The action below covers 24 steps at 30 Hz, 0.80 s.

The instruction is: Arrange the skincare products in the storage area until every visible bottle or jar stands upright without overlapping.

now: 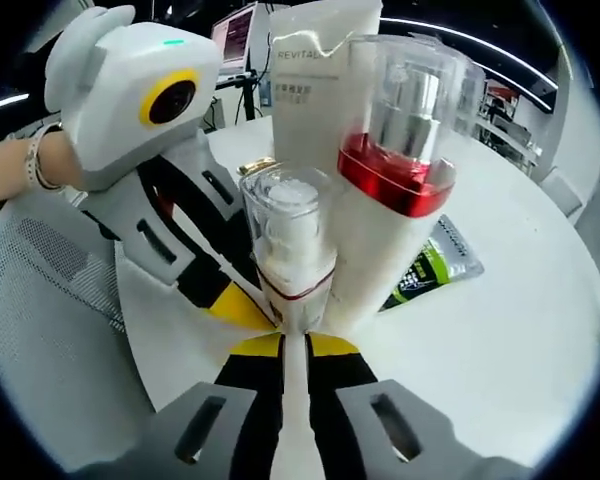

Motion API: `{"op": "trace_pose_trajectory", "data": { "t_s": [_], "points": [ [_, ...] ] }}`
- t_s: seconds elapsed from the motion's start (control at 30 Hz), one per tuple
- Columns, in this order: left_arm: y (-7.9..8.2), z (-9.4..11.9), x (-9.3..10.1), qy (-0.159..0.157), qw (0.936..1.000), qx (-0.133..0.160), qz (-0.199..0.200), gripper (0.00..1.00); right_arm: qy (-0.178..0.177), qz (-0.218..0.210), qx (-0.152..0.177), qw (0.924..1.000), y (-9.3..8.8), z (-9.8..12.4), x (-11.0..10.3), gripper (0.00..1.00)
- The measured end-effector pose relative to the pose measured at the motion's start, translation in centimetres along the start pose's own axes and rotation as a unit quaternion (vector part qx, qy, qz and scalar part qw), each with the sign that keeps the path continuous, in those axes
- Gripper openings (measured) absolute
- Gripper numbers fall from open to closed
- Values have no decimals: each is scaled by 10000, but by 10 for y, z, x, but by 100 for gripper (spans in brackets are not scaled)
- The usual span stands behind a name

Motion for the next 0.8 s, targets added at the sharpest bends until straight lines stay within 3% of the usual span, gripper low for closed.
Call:
{"op": "trace_pose_trajectory", "data": {
  "t_s": [0.27, 0.53, 0.8],
  "points": [
    [1, 0, 0, 3, 10000, 33, 18, 9, -13, 11, -56, 10000, -1, 1, 1, 10],
    [0, 22, -3, 50, 9999, 104, -31, 12, -76, -16, 84, 9999, 3, 13, -1, 15],
    [-6, 53, -4, 236, 9996, 149, -35, 24, -185, -42, 298, 9994, 8, 31, -11, 33]
  ]
}}
Point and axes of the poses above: the point that each gripper's makers call its tool centre point, and the gripper's own axes: z roughly backward along the fingers, x roughly to its right, y roughly out of its top, the point moved 7 cm from there along z, roughly backward along the fingers, and after that the axes turned 2 degrees about -z, right-handed, at the moved point
